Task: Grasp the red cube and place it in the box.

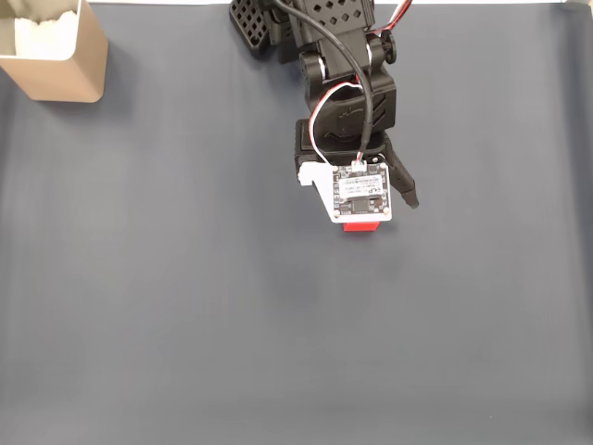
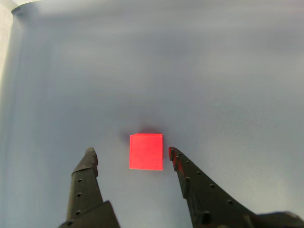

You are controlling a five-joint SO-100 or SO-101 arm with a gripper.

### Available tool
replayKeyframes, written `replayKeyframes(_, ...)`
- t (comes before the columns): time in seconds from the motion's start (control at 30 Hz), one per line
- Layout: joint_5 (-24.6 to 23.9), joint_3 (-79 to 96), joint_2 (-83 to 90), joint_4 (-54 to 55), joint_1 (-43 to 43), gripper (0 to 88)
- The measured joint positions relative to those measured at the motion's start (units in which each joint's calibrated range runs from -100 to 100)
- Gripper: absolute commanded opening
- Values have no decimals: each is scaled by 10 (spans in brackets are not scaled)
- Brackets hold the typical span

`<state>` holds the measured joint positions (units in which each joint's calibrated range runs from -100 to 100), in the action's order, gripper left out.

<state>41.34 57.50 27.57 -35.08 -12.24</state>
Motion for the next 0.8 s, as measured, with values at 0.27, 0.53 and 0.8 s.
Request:
replayKeyframes(0.27,0,0,-18,14,1,351)
replayKeyframes(0.53,0,0,-37,28,1,348)
replayKeyframes(0.8,0,0,-55,35,0,347)
